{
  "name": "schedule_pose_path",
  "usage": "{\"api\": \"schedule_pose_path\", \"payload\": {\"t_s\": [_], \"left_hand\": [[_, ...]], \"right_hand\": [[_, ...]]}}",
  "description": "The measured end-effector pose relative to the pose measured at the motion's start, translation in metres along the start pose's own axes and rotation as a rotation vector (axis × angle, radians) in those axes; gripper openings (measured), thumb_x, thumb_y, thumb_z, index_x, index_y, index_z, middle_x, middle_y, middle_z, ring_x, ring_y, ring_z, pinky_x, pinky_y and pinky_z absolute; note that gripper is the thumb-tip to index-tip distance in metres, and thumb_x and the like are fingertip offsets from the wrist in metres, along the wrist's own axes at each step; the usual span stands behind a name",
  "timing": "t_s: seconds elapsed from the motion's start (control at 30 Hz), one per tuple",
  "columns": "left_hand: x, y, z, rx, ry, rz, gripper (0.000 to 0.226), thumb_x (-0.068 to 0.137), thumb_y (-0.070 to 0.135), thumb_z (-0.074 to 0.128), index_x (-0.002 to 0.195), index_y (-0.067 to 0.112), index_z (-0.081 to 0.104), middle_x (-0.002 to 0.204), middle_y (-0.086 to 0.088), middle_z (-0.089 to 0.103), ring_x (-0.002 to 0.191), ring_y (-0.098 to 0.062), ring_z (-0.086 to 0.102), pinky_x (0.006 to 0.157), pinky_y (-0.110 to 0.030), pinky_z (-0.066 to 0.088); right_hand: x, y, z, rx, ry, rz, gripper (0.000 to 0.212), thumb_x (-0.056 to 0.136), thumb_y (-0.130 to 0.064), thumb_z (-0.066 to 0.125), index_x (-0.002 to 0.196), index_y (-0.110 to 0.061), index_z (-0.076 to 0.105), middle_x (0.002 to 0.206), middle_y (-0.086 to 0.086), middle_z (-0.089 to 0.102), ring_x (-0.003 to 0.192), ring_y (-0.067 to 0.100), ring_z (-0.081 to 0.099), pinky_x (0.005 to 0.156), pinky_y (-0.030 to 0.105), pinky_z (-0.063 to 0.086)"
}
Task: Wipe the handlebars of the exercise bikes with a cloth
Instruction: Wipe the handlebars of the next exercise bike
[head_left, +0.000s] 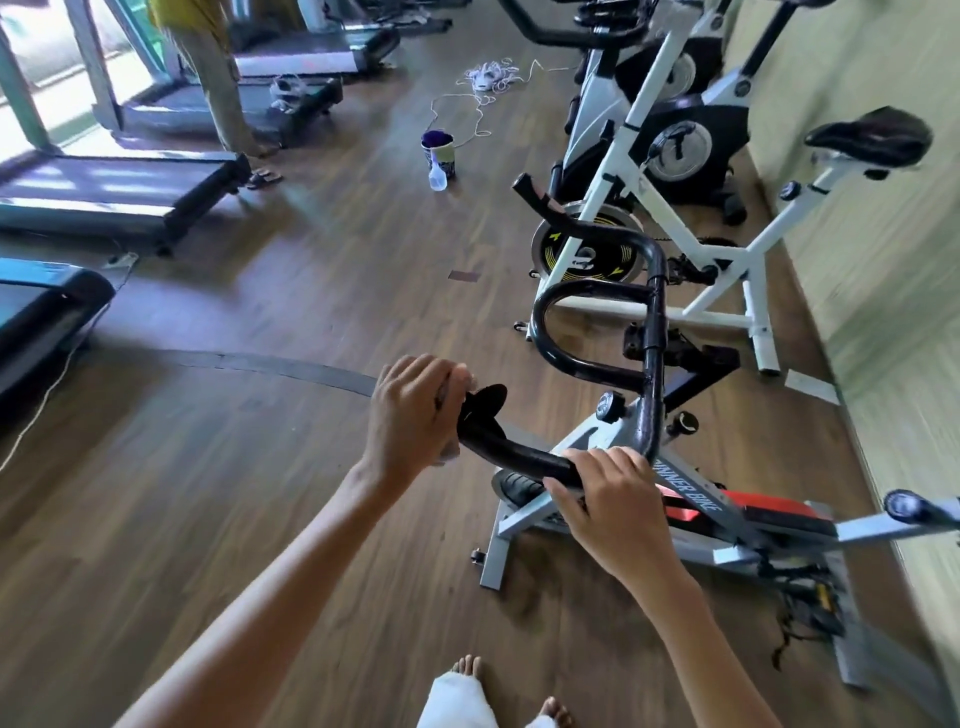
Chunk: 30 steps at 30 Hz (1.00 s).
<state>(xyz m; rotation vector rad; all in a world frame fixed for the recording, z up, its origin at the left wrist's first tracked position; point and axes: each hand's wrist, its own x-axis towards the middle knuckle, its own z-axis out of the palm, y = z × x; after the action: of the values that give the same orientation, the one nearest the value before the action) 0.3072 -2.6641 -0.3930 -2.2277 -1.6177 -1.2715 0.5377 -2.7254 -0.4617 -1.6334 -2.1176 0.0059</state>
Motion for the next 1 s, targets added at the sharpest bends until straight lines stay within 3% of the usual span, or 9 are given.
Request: {"api": "schedule_pose_path", "payload": {"t_s": [0.13,0.27,0.4,0.47,0.6,0.67,0.77,0.83,1.0], "left_hand": [[-0.001,0.032,0.016,-0.397,0.288,-0.538,0.034,0.102,0.022,0.047,0.077,0.017,0.069,0.081,0.006,0.073,0.075,-0.006,0.068,0.071,-0.019,0.051],[-0.023,0.016,0.025,-0.048,0.351,-0.036,0.034,0.102,0.014,0.044,0.081,0.008,0.070,0.090,-0.003,0.073,0.089,-0.021,0.065,0.085,-0.037,0.050],[-0.012,-0.026,0.011,-0.036,0.164,0.373,0.036,0.101,0.014,0.046,0.081,0.004,0.074,0.092,-0.005,0.074,0.092,-0.027,0.067,0.082,-0.046,0.052],[-0.009,-0.016,0.007,-0.191,0.136,0.196,0.038,0.103,0.016,0.041,0.082,0.008,0.072,0.089,-0.001,0.073,0.087,-0.018,0.068,0.079,-0.038,0.052],[-0.013,0.037,0.024,-0.441,0.459,-0.530,0.032,0.104,0.023,0.042,0.080,0.033,0.061,0.082,0.002,0.072,0.073,0.002,0.066,0.065,-0.016,0.048],[-0.015,0.038,0.027,-0.373,0.510,-0.515,0.032,0.105,0.022,0.040,0.083,0.032,0.062,0.084,0.001,0.072,0.077,-0.004,0.067,0.070,-0.027,0.053],[-0.025,0.024,0.021,-0.264,0.391,-0.140,0.035,0.105,0.015,0.039,0.087,0.008,0.068,0.092,-0.005,0.071,0.092,-0.019,0.066,0.086,-0.030,0.049],[-0.022,0.015,0.015,-0.272,0.271,-0.041,0.037,0.104,0.015,0.038,0.086,0.005,0.068,0.092,-0.001,0.070,0.091,-0.014,0.064,0.087,-0.026,0.048],[-0.011,0.021,0.012,-0.465,0.269,-0.575,0.034,0.105,0.023,0.040,0.082,0.020,0.066,0.072,0.020,0.068,0.069,0.004,0.062,0.063,-0.016,0.046]], "right_hand": [[-0.001,0.002,0.007,0.022,0.033,0.005,0.045,0.094,-0.051,0.041,0.102,-0.015,0.067,0.090,-0.003,0.070,0.085,0.021,0.064,0.094,0.038,0.046],[-0.005,0.003,0.015,0.032,0.112,-0.003,0.060,0.099,-0.058,0.026,0.105,-0.014,0.067,0.092,-0.002,0.070,0.087,0.020,0.063,0.098,0.035,0.038],[-0.006,0.004,0.020,0.027,0.150,-0.017,0.055,0.100,-0.055,0.030,0.108,-0.014,0.067,0.094,-0.001,0.069,0.090,0.021,0.062,0.100,0.036,0.036],[-0.006,0.005,0.021,0.026,0.175,-0.033,0.050,0.098,-0.052,0.036,0.108,-0.014,0.067,0.093,-0.001,0.069,0.089,0.021,0.062,0.099,0.035,0.036],[-0.006,0.003,0.019,-0.013,0.221,-0.041,0.047,0.095,-0.050,0.040,0.107,-0.014,0.067,0.090,0.000,0.069,0.085,0.021,0.062,0.096,0.034,0.037],[-0.007,0.003,0.018,-0.039,0.213,-0.043,0.047,0.096,-0.051,0.038,0.108,-0.015,0.067,0.091,-0.001,0.069,0.086,0.019,0.062,0.095,0.035,0.041],[-0.008,0.006,0.018,-0.057,0.196,-0.056,0.049,0.097,-0.052,0.035,0.110,-0.016,0.066,0.092,-0.002,0.069,0.087,0.019,0.063,0.094,0.038,0.048],[-0.007,0.005,0.018,-0.053,0.201,-0.056,0.047,0.095,-0.050,0.039,0.110,-0.015,0.066,0.091,-0.001,0.068,0.086,0.020,0.063,0.092,0.039,0.050],[-0.008,0.007,0.023,-0.021,0.239,-0.064,0.045,0.096,-0.048,0.040,0.109,-0.014,0.066,0.092,-0.001,0.067,0.087,0.021,0.062,0.096,0.037,0.041]]}}
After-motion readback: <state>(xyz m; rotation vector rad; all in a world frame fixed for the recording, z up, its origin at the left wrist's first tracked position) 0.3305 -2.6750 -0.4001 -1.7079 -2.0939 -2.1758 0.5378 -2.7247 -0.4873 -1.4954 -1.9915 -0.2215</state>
